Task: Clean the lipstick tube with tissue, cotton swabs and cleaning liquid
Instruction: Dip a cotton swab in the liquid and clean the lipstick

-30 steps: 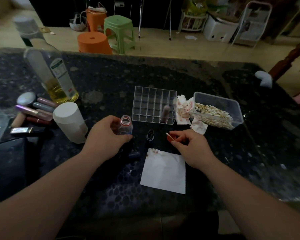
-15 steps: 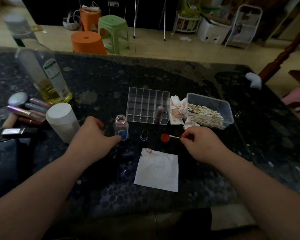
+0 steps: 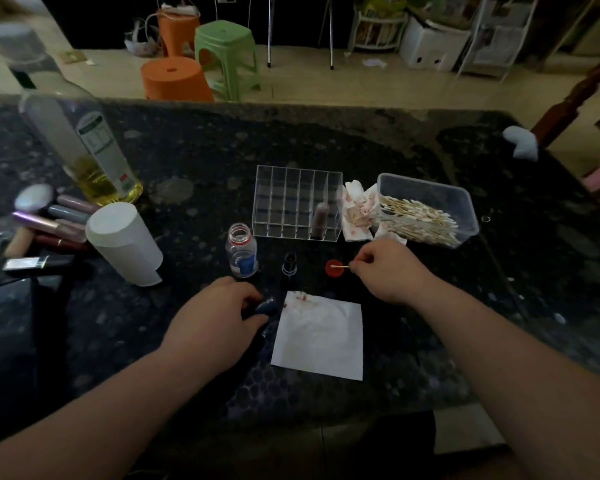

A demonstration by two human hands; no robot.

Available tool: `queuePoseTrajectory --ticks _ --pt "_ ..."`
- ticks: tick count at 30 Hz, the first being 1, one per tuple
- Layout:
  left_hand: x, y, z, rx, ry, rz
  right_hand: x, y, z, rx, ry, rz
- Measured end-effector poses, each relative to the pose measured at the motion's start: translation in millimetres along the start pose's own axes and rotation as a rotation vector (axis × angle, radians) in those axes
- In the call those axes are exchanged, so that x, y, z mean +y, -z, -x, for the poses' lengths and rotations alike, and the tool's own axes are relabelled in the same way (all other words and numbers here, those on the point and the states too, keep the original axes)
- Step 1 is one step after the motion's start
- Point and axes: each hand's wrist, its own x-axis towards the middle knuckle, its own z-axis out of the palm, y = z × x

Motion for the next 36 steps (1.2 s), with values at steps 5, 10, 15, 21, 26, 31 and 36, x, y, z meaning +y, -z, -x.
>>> queuePoseTrajectory --ticks 5,10,15,21,26,31,36 --pt "3 4 -4 -0.031 0.053 0.090 1 -1 0 0.022 -0.029 -0.167" --pt "5 16 2 -0.122 0.133 0.396 2 -2 4 0.033 -0.107 -0.290" --pt "7 23 9 -0.222 0.225 0.834 -3 -2 7 0.019 -0.134 -0.245" --pt "16 28 18 -0.308 0.463 1.416 -7 2 14 0.095 -0.148 -0.324" --pt "23 35 25 -0.384 0.519 1.541 -1 -6 17 0.107 -0.168 -0.375" --pt "24 38 29 -0.468 0.497 1.577 -12 5 29 0.168 -0.109 -0.377" --pt "26 50 33 -0.518 0.397 1.597 -48 48 80 0.168 0.064 -0.432"
